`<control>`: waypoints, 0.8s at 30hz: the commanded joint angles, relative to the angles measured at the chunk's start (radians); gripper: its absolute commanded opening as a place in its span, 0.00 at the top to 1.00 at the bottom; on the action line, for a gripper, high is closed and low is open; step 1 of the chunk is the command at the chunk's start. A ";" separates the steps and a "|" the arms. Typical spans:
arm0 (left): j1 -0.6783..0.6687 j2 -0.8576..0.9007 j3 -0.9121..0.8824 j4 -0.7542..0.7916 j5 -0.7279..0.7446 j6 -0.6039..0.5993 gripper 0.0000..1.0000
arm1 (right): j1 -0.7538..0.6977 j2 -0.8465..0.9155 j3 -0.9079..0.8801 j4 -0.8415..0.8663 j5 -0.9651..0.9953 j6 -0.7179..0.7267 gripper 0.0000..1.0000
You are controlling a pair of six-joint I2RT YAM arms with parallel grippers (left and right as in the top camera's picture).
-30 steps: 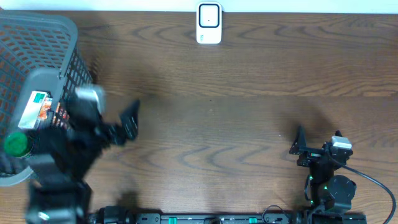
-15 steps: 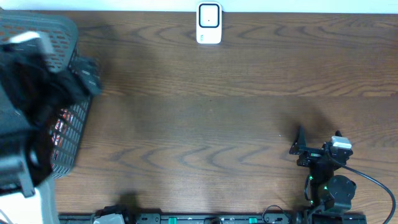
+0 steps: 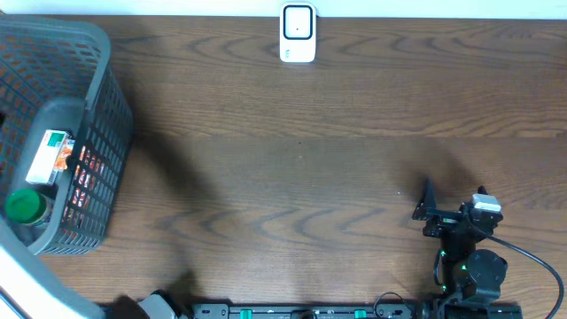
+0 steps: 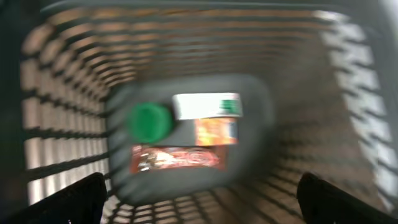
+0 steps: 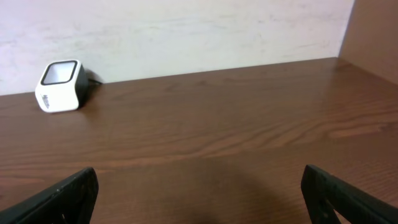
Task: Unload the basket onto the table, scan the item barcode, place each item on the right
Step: 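Reach the left gripper into the basket and grasp the green-capped bottle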
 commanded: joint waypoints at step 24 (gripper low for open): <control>0.072 0.427 -0.059 0.020 -0.066 0.463 0.02 | -0.006 -0.006 -0.005 0.000 -0.008 -0.013 0.01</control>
